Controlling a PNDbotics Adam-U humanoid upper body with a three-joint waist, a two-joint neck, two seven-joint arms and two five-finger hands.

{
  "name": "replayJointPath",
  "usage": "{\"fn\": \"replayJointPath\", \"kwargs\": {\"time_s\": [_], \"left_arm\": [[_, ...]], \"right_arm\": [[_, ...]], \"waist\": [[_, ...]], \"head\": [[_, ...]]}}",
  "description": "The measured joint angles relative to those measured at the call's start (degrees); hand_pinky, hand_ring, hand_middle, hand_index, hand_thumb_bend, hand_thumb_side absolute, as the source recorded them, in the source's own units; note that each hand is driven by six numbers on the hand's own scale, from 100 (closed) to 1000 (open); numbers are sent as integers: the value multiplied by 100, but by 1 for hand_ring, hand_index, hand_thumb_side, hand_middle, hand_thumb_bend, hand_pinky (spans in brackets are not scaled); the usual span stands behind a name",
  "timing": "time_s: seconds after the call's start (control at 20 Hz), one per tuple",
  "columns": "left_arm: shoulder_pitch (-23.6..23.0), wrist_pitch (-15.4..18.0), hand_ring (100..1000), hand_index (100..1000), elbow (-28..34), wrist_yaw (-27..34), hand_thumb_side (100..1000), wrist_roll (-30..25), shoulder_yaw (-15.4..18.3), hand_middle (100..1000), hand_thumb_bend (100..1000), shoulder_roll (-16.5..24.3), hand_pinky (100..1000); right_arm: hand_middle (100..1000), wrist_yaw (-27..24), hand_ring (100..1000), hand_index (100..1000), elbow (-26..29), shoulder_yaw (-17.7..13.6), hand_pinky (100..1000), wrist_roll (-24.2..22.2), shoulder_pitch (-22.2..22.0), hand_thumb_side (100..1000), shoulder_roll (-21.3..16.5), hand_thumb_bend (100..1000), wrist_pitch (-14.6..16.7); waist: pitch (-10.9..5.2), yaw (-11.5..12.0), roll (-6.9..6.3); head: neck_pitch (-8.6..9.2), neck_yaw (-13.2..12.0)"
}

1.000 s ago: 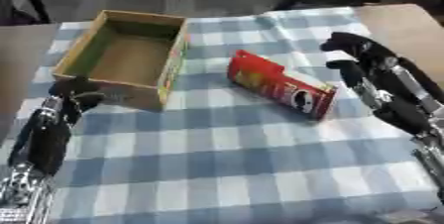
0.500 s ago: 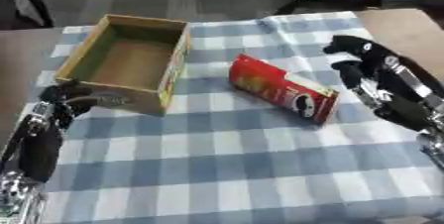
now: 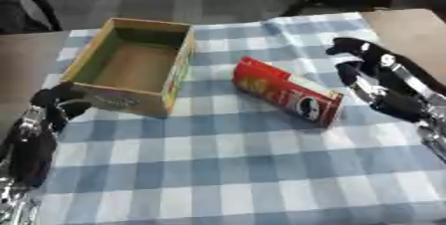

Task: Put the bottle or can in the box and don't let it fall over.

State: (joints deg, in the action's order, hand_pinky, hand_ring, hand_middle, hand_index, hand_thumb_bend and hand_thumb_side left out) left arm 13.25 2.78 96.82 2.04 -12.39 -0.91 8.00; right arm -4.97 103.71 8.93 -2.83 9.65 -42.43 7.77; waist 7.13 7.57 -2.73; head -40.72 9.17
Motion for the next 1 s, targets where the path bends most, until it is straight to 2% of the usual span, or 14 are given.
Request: {"fn": "replayJointPath", "kwargs": {"time_s": [0.25,1.0], "left_arm": [[44,14,745,897,28,33,958,-32,-33,739,199,-2,875],[44,17,745,897,31,48,959,-78,-65,738,199,-5,875]], "right_arm": [[822,46,991,937,-338,17,845,9,81,685,-75,167,33],[813,502,973,950,-1101,313,840,-195,256,685,85,164,108]], "waist": [[12,105,-48],[21,70,-48]], "head": [[0,111],[-54,149]]}}
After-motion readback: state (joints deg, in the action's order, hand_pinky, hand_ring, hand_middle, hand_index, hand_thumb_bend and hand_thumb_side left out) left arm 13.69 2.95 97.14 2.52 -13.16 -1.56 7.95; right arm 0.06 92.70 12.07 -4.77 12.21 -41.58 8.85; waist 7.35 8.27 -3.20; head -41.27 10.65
